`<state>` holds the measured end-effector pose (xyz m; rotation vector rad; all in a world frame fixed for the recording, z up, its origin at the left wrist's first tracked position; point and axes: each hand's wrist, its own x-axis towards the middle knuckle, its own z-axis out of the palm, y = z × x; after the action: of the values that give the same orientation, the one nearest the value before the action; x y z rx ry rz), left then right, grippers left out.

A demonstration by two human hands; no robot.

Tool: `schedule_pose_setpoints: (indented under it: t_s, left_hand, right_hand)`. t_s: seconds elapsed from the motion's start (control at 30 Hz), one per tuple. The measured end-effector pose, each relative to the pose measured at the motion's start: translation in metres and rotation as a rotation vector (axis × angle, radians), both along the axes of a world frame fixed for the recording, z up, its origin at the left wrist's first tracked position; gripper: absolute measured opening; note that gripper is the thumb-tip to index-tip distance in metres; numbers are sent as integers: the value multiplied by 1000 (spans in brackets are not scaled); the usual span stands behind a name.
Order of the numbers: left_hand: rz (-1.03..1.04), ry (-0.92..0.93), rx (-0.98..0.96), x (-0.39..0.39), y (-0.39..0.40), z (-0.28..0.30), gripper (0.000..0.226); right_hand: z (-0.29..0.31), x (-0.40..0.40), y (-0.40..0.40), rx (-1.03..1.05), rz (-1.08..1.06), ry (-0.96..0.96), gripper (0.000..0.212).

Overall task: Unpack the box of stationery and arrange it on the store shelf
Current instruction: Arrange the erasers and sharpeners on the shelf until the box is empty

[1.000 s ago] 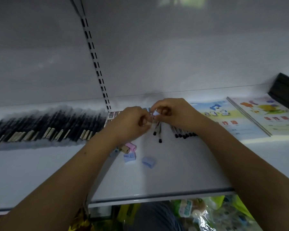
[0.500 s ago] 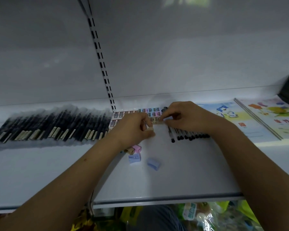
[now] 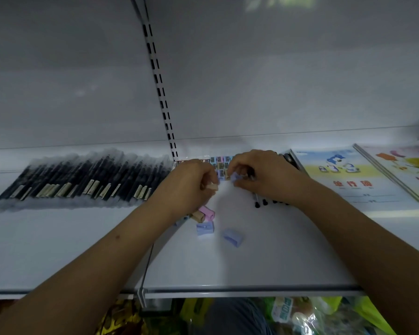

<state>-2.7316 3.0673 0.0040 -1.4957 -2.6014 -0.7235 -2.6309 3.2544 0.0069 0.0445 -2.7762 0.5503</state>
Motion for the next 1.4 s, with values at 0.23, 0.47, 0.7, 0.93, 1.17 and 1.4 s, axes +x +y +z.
schedule_pose_setpoints:
  t_s: [0.23, 0.47, 0.7, 0.93, 1.17, 1.4]
  left_hand:
    - [-37, 4, 13, 2, -2, 0, 26]
    - [-106, -84, 7, 0, -15, -2, 27]
    - [-48, -44, -16, -2, -21, 3, 29]
    - [-62, 29, -9, 3, -10, 1, 11]
    - [-93, 67, 30, -5, -10, -3, 8]
    - [-41, -7, 85, -10, -9, -6, 11]
  right_hand:
    - [-6, -4, -8, -163, 0, -23, 17]
    - [-6, -1, -5, -149, 21, -10, 14]
    - [-2, 0, -9, -6, 8, -65, 20]
    - [2, 7, -4, -24, 127, -87, 15]
    - [-4, 0, -6, -6, 58, -78, 12]
    - [-12, -15, -20, -58, -14, -35, 7]
